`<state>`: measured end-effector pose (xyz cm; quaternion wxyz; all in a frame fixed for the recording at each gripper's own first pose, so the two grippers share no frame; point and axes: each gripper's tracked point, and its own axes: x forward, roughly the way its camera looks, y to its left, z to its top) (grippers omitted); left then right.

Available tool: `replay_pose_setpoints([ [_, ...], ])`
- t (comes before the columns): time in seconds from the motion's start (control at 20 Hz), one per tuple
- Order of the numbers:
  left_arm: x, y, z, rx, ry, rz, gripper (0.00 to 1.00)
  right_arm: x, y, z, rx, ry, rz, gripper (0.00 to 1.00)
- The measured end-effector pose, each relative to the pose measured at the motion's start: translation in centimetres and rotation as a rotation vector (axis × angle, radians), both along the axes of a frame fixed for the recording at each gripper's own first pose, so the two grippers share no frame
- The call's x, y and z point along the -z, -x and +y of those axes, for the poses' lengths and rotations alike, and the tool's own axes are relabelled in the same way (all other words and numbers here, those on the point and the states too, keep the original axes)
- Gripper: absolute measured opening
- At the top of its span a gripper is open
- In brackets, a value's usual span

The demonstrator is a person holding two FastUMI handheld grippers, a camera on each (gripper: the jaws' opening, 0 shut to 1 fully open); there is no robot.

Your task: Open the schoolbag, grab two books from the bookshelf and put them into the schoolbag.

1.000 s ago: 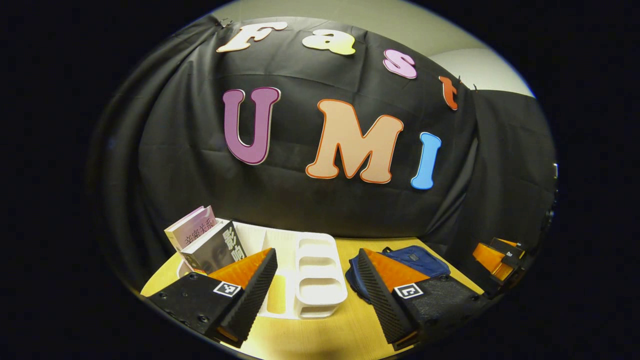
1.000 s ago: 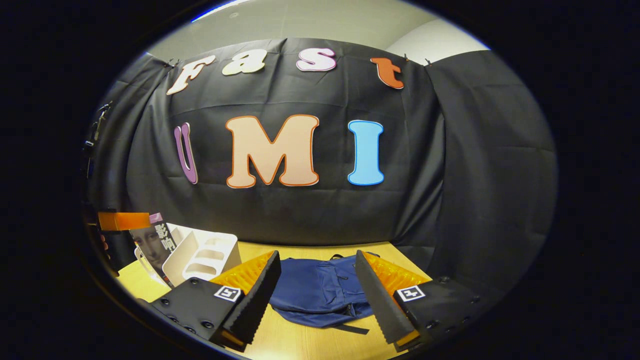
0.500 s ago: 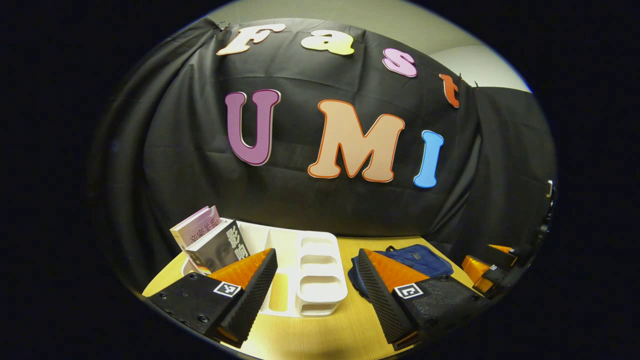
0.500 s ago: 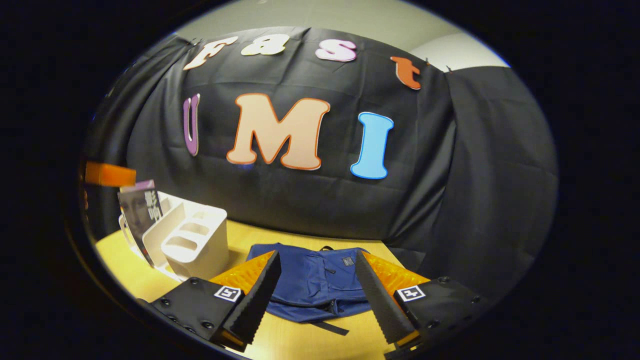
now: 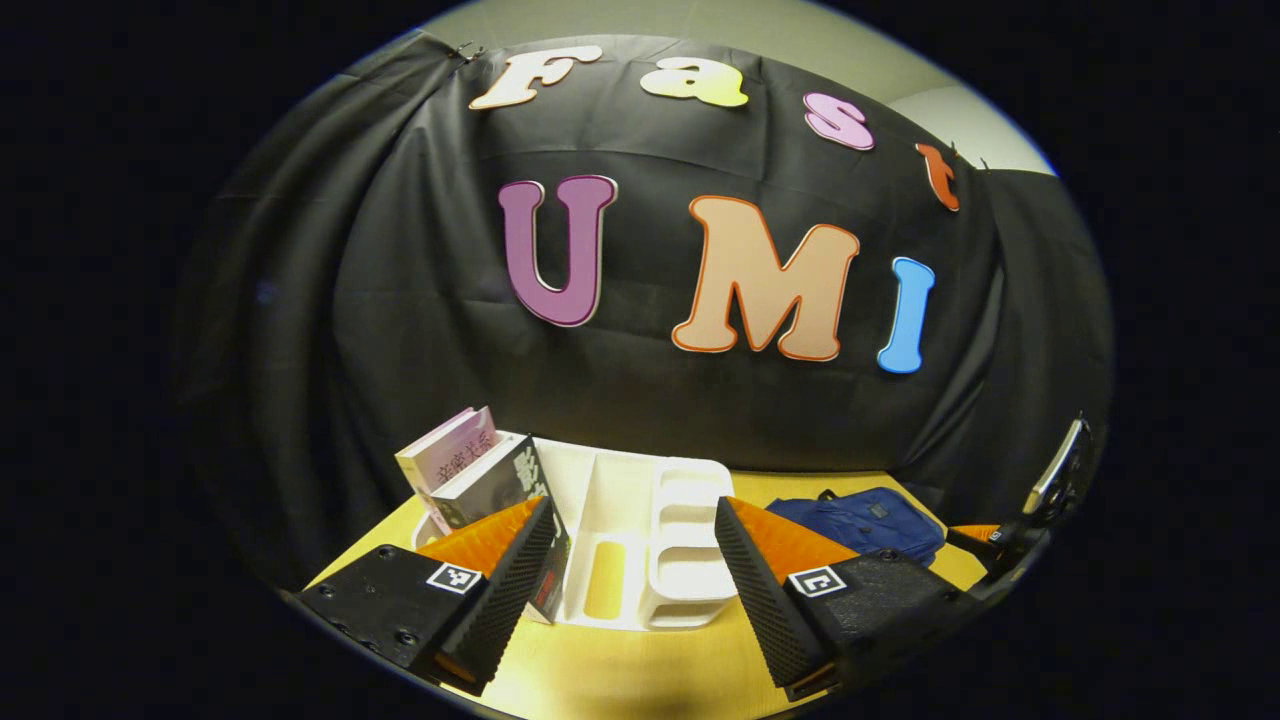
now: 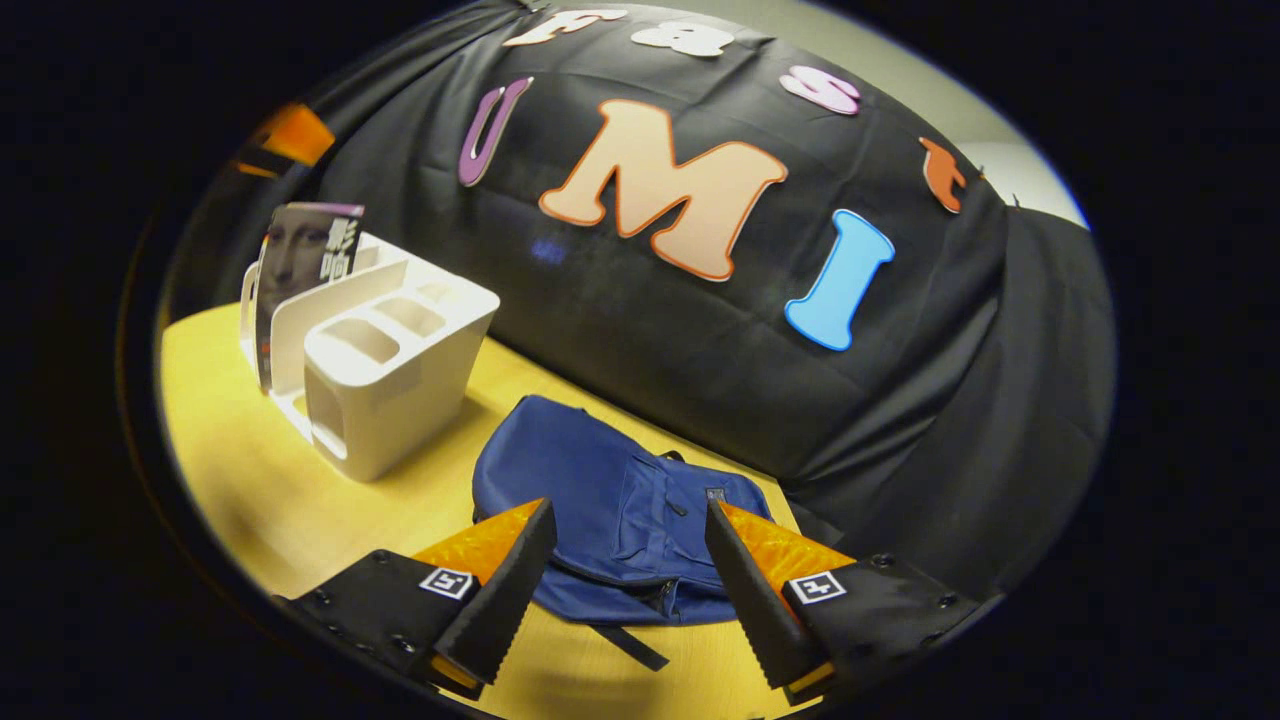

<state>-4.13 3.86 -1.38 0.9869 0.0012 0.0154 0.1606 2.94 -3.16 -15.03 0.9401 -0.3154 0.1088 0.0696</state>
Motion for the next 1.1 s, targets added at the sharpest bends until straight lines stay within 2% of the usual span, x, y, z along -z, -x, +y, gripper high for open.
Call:
replay_pose_setpoints([
  [0.35, 0.4, 1.3, 2.6, -0.087, 0.011, 0.018, 0.95, 4.9, -1.7, -0.8, -0.038, 0.226, 0.028, 0.97],
  [0.45, 0.5, 1.7, 3.2, -0.112, 0.010, 0.021, 0.92, 5.9, -2.0, -0.9, -0.053, 0.291, 0.028, 0.97],
  [0.5, 0.5, 1.9, 3.5, -0.122, 0.009, 0.023, 0.95, 6.5, -2.3, -0.9, -0.062, 0.321, 0.034, 0.90],
  [0.6, 0.7, 2.2, 4.1, -0.140, 0.008, 0.029, 0.95, 7.9, -2.7, -1.0, -0.080, 0.381, 0.049, 0.90],
  [0.7, 0.8, 2.3, 4.4, -0.152, 0.009, 0.034, 0.95, 8.7, -3.2, -1.5, -0.082, 0.438, 0.050, 1.00],
  [0.75, 0.8, 2.3, 4.5, -0.155, 0.012, 0.038, 0.92, 9.0, -3.5, -1.6, -0.080, 0.455, 0.055, 0.96],
  [0.8, 1.0, 2.2, 4.5, -0.159, 0.014, 0.042, 0.95, 9.3, -3.7, -1.8, -0.073, 0.474, 0.056, 0.92],
  [0.85, 1.0, 2.2, 4.6, -0.164, 0.015, 0.038, 0.92, 9.7, -4.0, -2.0, -0.067, 0.491, 0.060, 0.89],
  [0.9, 0.9, 2.2, 4.5, -0.162, 0.015, 0.035, 0.95, 10.1, -4.3, -2.1, -0.061, 0.503, 0.068, 0.96],
  [1.0, 0.8, 2.1, 4.3, -0.162, 0.010, 0.035, 0.95, 10.5, -4.8, -2.4, -0.047, 0.514, 0.073, 0.88],
  [1.1, 0.8, 2.0, 4.3, -0.161, 0.006, 0.039, 0.95, 10.6, -5.3, -2.4, -0.039, 0.535, 0.067, 0.88],
])
